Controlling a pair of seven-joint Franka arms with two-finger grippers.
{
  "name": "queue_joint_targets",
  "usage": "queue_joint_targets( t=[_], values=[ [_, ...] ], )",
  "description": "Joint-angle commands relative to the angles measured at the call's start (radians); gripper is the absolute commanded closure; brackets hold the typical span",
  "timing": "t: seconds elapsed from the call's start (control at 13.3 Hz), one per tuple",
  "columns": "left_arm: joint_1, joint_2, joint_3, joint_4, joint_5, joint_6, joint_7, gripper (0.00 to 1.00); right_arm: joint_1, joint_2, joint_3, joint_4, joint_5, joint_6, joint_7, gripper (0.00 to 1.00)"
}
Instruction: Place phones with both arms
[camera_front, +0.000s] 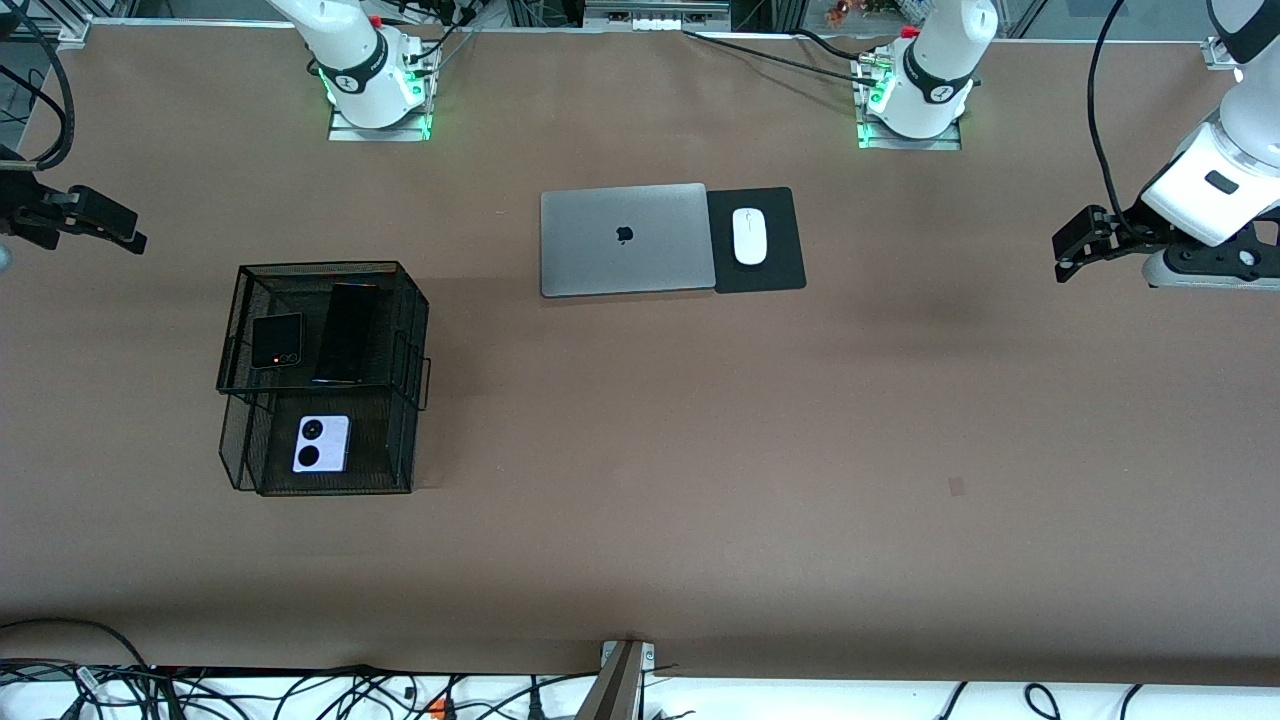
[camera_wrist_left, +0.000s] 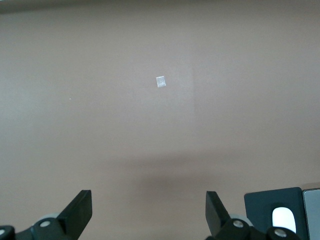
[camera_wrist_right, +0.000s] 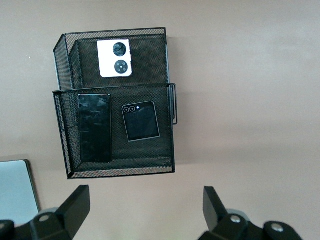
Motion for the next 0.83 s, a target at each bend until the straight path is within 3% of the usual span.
queue_joint_targets(
  t=[0.0, 0.75],
  values=[
    [0.001, -0.008, -0.003, 0.010, -0.013, -0.019, -0.003, 0.00, -0.021, -0.014, 0.031, 0.021, -0.018, -0.046, -0.001, 0.00],
    [0.001, -0.008, -0.003, 0.010, -0.013, -0.019, -0.004, 0.00, -0.012, -0.003, 0.029, 0.027, -0.014, -0.057, 0.012, 0.00]
  ],
)
